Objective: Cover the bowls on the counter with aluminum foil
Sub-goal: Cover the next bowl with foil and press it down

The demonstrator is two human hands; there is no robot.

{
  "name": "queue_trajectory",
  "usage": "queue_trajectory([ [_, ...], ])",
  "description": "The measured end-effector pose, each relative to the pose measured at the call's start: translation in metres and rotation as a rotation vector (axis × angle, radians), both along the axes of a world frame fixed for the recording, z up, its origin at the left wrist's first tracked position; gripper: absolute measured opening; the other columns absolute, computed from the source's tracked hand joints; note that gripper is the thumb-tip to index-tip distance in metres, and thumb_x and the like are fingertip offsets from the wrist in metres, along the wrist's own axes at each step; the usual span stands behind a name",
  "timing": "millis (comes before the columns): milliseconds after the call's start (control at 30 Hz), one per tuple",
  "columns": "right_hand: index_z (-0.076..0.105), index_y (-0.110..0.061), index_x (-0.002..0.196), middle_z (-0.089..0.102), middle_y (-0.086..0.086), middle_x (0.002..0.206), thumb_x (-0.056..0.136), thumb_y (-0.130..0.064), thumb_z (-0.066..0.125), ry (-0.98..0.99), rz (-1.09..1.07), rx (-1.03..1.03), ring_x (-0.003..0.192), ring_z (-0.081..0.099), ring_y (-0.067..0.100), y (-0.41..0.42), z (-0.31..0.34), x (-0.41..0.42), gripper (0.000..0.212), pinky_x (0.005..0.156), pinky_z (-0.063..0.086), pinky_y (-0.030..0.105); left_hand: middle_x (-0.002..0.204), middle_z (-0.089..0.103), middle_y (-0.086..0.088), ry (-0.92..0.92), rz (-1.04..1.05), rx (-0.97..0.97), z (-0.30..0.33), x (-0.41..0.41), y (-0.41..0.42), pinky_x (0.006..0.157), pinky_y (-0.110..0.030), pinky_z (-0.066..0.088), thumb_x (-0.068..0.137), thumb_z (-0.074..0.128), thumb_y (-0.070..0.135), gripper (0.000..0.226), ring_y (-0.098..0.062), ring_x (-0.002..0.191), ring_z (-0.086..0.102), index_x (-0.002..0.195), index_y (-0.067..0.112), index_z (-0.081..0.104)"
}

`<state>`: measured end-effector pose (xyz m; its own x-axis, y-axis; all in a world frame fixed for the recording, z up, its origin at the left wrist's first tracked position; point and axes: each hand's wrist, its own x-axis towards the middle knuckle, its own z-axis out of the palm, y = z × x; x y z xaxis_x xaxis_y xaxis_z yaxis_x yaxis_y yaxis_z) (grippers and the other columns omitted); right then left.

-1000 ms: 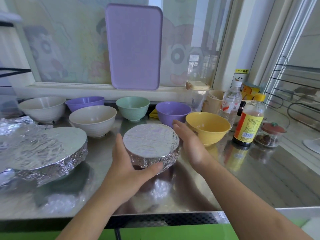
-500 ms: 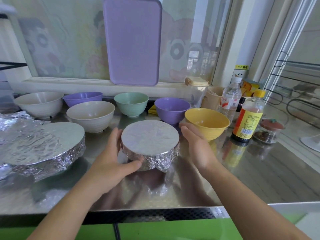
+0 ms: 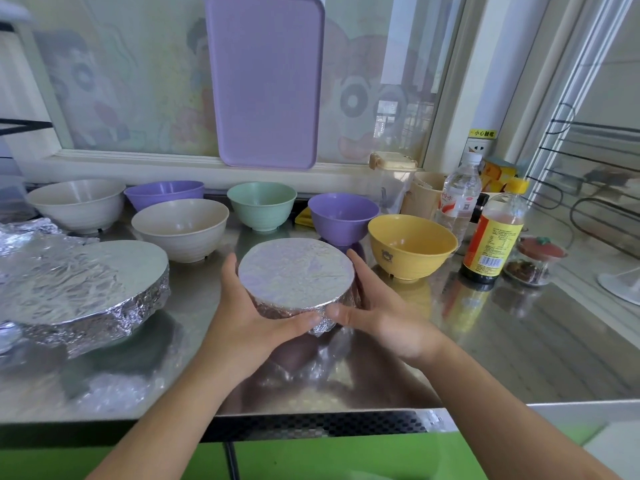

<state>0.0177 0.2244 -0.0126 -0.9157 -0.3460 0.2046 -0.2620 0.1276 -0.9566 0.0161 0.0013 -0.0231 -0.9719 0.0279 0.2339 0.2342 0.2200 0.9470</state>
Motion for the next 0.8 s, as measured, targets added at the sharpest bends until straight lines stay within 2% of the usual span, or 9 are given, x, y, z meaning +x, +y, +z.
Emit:
queue_trajectory([
  [133,0.036,-0.029,0.155,0.061,-0.013,0.147,0.086,-0.006,0.085,0.013,-0.028,0.012,0.14,0.054,0.006,0.0,-0.004,-0.001,0.088,0.11,0.048,0.025,0.159,0.035,0.015,0.006,-0.028,-0.037,-0.003,-0.005,-0.007,0.11,-0.018,0.031,0.031,0.099,0.062,0.17,-0.001,0.142,0.038,0.165,0.033,-0.001],
  [267,0.028,-0.027,0.163,0.052,-0.009,0.157,0.078,-0.051,0.089,-0.03,-0.095,-0.053,0.147,0.048,0.012,0.002,0.008,-0.008,0.107,0.121,0.039,0.043,0.159,0.028,0.024,0.008,-0.052,-0.072,0.0,-0.01,-0.019,0.116,-0.026,0.029,0.025,0.096,0.071,0.171,0.002,0.144,0.034,0.163,0.041,0.001],
  [333,0.049,-0.018,0.152,0.065,-0.003,0.145,0.097,-0.052,0.066,-0.028,-0.13,-0.18,0.137,0.058,0.012,-0.003,0.015,-0.016,0.067,0.114,0.046,0.038,0.152,0.025,0.037,0.037,-0.06,-0.063,0.002,-0.014,-0.021,0.115,-0.024,0.029,0.022,0.096,0.075,0.171,0.014,0.139,0.034,0.162,0.042,0.002],
  [367,0.059,-0.019,0.138,0.074,-0.006,0.128,0.105,-0.043,0.054,-0.03,-0.143,-0.266,0.124,0.066,0.007,-0.008,0.019,-0.019,0.041,0.103,0.053,0.027,0.152,0.024,0.039,0.047,-0.068,-0.065,0.004,-0.014,-0.02,0.114,-0.021,0.028,0.023,0.096,0.074,0.171,0.017,0.137,0.033,0.162,0.04,0.002],
  [400,0.063,-0.018,0.128,0.079,-0.008,0.115,0.109,-0.036,0.045,-0.045,-0.158,-0.337,0.112,0.072,0.004,-0.013,0.02,-0.023,0.032,0.092,0.056,0.02,0.155,0.023,0.035,0.058,-0.077,-0.065,0.005,-0.014,-0.017,0.112,-0.017,0.026,0.025,0.096,0.07,0.171,0.016,0.138,0.032,0.163,0.039,0.0],
  [433,0.064,-0.015,0.128,0.079,-0.006,0.114,0.11,-0.034,0.042,-0.074,-0.184,-0.385,0.111,0.073,0.006,-0.018,0.021,-0.024,0.034,0.089,0.058,0.021,0.159,0.022,0.03,0.072,-0.085,-0.061,0.005,-0.014,-0.015,0.11,-0.011,0.026,0.028,0.097,0.067,0.17,0.015,0.14,0.03,0.164,0.037,-0.001],
  [533,0.06,-0.012,0.143,0.069,0.013,0.138,0.107,-0.042,0.053,-0.128,-0.184,-0.426,0.132,0.064,0.027,-0.029,0.014,-0.027,0.048,0.116,0.047,0.05,0.154,0.029,0.031,0.115,-0.078,-0.045,-0.001,-0.014,-0.008,0.095,0.007,0.027,0.037,0.104,0.057,0.165,0.023,0.136,0.03,0.164,0.035,0.001],
  [600,0.06,-0.014,0.142,0.067,0.013,0.141,0.102,-0.043,0.057,-0.142,-0.203,-0.496,0.135,0.061,0.029,-0.031,0.007,-0.028,0.049,0.121,0.038,0.057,0.148,0.031,0.039,0.132,-0.063,-0.03,-0.004,-0.015,-0.006,0.093,0.007,0.03,0.038,0.103,0.055,0.161,0.026,0.132,0.032,0.163,0.035,0.004],
  [800,0.06,-0.006,0.139,0.065,0.025,0.138,0.105,-0.041,0.056,-0.162,-0.279,-0.611,0.132,0.062,0.04,-0.04,-0.002,-0.031,0.048,0.119,0.038,0.065,0.143,0.037,0.038,0.108,-0.048,0.028,-0.007,-0.014,-0.004,0.092,0.002,0.036,0.042,0.107,0.043,0.159,0.031,0.124,0.037,0.163,0.038,0.004],
])
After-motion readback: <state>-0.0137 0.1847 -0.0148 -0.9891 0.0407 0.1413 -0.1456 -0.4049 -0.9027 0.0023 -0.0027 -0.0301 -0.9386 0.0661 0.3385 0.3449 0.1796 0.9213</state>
